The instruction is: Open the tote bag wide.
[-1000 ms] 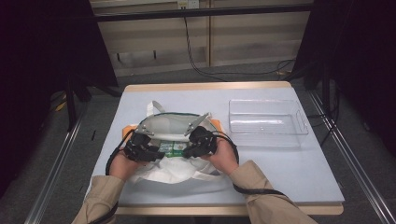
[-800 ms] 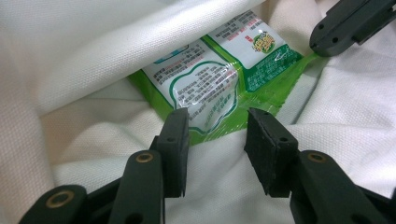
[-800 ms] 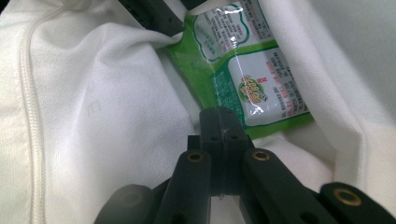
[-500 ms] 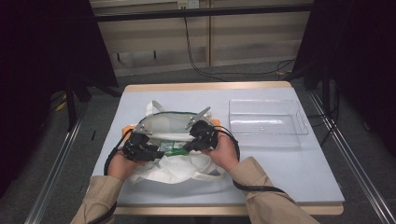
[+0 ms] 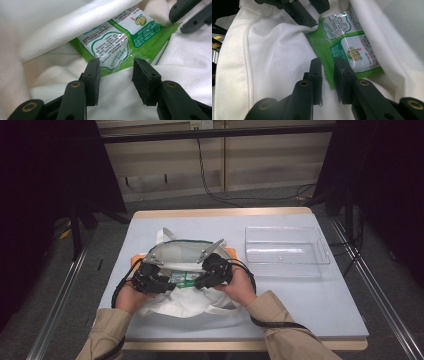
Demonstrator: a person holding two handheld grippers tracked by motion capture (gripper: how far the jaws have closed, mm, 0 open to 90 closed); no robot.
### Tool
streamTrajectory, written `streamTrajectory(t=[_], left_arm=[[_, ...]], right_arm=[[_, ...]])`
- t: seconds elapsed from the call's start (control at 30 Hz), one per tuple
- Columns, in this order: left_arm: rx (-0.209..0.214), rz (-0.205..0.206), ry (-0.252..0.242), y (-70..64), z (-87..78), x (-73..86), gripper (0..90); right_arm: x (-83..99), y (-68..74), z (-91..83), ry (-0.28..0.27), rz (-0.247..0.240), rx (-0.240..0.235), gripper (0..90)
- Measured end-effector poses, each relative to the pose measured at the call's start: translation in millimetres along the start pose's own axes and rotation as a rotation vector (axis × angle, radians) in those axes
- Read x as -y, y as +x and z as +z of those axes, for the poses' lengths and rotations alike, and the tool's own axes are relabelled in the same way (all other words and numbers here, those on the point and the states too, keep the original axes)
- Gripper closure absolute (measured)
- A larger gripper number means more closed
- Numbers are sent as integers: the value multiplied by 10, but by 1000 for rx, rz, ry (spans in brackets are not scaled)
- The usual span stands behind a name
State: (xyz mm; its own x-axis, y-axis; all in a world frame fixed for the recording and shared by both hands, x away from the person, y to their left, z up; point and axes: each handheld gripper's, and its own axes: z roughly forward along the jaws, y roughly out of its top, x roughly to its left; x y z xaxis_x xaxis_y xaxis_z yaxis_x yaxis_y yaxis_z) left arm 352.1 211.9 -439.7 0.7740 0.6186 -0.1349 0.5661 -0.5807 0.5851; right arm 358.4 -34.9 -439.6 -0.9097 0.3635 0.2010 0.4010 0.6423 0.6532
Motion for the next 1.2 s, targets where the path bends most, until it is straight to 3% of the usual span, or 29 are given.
streamTrajectory(t=[0.13, 0.43, 0.57, 0.63, 0.77, 0.93, 1.17, 1.2], left_arm=[[-2, -9, -3, -2, 3, 0, 580], [-2, -4, 1, -3, 13, 5, 581], [-4, -11, -6, -6, 13, -4, 577], [-5, -5, -5, -2, 10, -7, 565], [4, -4, -3, 3, -8, 1, 565], [8, -8, -8, 5, -34, 10, 574], [5, 27, 21, -6, -84, 50, 645], [3, 13, 6, -18, -73, 59, 658]], right_arm=[[25, -42, 16, 20, 16, 46, 774], [41, -43, 84, 33, -14, 44, 747], [22, -26, 116, 49, -35, 39, 890], [0, -3, 129, 76, -55, 54, 900], [-30, -18, 99, 82, -21, 53, 900], [-84, -52, -46, 44, 22, 57, 900], [-172, -46, -168, 20, 28, 101, 900], [-175, -56, -197, 17, 35, 107, 900]])
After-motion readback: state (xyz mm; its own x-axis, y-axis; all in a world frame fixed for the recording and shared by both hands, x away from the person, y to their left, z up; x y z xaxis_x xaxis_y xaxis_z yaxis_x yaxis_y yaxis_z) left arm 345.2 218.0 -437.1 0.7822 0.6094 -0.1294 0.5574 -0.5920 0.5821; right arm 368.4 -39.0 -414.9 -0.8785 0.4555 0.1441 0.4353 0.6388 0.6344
